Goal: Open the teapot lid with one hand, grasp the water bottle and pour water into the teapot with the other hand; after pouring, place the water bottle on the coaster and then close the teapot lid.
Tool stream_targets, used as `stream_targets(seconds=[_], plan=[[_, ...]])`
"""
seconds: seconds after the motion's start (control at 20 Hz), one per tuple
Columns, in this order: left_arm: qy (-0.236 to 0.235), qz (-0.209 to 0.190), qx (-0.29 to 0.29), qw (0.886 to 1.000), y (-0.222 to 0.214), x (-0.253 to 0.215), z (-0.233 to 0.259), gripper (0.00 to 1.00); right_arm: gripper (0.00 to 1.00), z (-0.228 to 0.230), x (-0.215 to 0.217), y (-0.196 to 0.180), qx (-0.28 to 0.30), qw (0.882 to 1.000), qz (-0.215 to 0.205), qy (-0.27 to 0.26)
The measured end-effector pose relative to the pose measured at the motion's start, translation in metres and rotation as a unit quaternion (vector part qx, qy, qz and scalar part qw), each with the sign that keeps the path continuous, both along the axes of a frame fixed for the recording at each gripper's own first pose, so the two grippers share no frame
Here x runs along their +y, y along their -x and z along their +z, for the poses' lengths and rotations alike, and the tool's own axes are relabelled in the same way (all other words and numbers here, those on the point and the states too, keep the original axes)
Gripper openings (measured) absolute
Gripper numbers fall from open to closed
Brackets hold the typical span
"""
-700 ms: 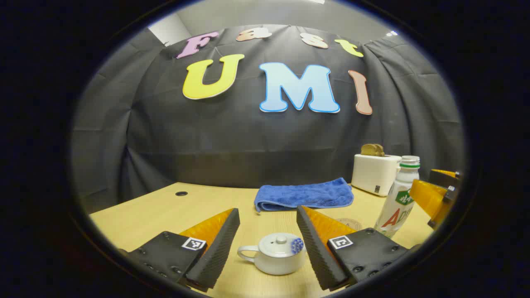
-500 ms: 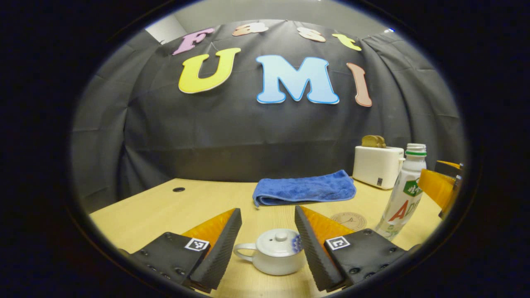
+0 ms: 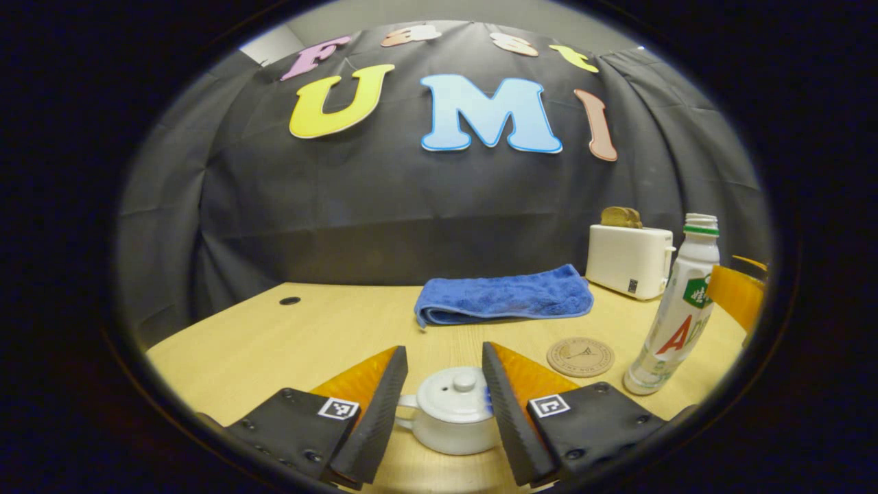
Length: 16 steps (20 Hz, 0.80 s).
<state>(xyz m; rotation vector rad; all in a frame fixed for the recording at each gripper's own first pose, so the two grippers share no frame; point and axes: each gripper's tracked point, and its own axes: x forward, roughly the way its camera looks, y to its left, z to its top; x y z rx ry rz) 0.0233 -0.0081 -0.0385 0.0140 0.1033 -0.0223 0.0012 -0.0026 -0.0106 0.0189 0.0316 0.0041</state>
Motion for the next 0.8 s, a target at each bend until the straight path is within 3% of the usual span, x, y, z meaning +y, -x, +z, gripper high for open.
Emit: stream_targets(seconds=[0.15,0.2,0.3,0.4,0.5,0.7,0.8], plan=[[0.005,-0.014,0.001,1.0,-0.001,-0.007,0.002,0.74,0.92,-0.002,0.002,0.001,0.003,1.0,0.005,-0.001],[0.0,-0.017,0.003,1.0,-0.002,-0.01,0.001,0.63,0.92,-0.001,0.003,0.001,0.004,1.0,0.005,-0.001],[-0.011,-0.019,0.002,1.0,-0.004,-0.011,0.002,0.57,0.92,-0.003,0.003,0.0,0.005,1.0,0.007,-0.001],[-0.016,-0.022,0.001,1.0,-0.005,-0.012,0.004,0.36,0.92,-0.006,0.003,0.0,0.01,1.0,0.008,-0.002],[-0.026,-0.02,0.002,0.999,-0.006,-0.014,0.003,0.25,0.92,-0.009,0.004,-0.001,0.014,1.0,0.01,-0.003],[-0.019,-0.023,0.0,1.0,-0.005,-0.013,0.006,0.13,0.92,-0.017,0.008,-0.004,0.027,0.999,0.018,-0.002],[-0.005,-0.026,-0.004,1.0,-0.005,-0.011,0.009,0.14,0.92,-0.021,0.01,-0.005,0.034,0.999,0.023,-0.005]])
